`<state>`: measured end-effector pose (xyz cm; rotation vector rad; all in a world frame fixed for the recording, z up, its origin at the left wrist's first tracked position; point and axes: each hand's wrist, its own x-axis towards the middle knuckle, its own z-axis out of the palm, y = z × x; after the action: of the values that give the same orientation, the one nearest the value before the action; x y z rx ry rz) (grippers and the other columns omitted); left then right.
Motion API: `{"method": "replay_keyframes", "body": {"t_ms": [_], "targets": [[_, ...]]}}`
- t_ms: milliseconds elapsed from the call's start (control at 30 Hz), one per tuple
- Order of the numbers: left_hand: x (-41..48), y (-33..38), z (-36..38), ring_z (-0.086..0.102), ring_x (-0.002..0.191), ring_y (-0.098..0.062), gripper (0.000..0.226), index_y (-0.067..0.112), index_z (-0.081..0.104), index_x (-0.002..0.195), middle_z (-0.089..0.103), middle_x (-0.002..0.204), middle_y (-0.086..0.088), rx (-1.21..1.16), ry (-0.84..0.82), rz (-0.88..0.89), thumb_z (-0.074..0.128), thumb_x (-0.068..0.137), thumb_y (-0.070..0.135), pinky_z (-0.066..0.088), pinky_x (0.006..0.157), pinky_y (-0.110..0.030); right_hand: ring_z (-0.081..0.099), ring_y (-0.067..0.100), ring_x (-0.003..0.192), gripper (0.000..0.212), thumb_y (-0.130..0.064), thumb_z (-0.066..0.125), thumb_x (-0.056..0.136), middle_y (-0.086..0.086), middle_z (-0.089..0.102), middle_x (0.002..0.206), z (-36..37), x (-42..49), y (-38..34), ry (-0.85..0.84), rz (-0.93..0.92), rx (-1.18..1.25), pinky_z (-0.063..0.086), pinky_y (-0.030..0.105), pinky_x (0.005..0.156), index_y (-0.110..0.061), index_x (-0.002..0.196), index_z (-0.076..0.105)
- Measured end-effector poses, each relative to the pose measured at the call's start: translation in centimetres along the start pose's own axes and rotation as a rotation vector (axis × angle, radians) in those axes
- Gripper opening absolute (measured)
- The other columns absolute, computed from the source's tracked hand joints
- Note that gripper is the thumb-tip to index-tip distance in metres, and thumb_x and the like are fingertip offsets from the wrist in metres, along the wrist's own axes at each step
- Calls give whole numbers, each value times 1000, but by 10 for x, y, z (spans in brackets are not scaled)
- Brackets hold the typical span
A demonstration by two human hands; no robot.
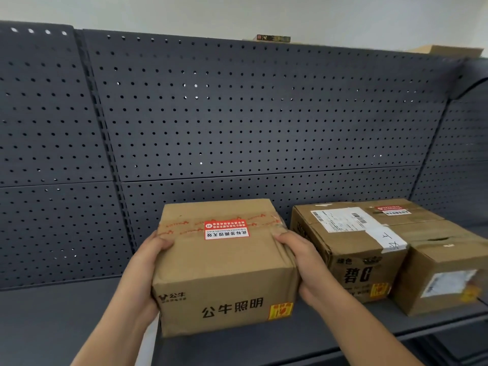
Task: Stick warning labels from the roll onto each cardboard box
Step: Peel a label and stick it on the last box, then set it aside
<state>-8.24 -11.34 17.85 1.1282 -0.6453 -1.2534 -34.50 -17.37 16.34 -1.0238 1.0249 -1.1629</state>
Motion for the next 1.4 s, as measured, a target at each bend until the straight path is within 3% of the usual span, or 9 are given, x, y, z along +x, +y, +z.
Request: {"method": "replay_keyframes", "body": {"t_ms": [200,400,667,900,1400], "targets": [[-18,33,10,71,83,-30,24,22,69,119,81,94,-7,-8,-25,55,59,98,29,54,72,-42,74,26,95,23,-29,61,100,12,79,107,10,-14,-39,-13,-61,-3,54,37,78,-16,109,76],[-26,51,39,70,85,-30,28,21,68,120,78,104,-8,-20,-60,103,61,95,32,53,73,-41,70,30,93,24,-29,64,96,20,76,112,-5,-19,-85,21,-154,-30,51,42,81,-11,107,77],[-25,43,136,71,95,-26,25,23,66,120,78,110,-5,21,-147,137,59,98,31,56,73,-40,68,24,76,34,-33,63,94,15,75,100,-82,-20,-142,84,-105,-62,49,34,65,-7,114,74],[-7,24,218,71,92,-25,20,26,64,117,76,109,-5,64,-188,88,59,98,30,57,73,-40,68,23,74,45,-36,62,93,15,73,106,-161,-4,-162,133,-57,-28,52,29,58,-6,127,70],[31,-11,316,70,97,-23,28,25,57,128,74,111,-4,123,-207,18,58,100,27,55,69,-35,68,22,66,36,-37,66,90,9,76,86,-260,50,-181,216,43,-43,51,29,57,-11,114,72]]}}
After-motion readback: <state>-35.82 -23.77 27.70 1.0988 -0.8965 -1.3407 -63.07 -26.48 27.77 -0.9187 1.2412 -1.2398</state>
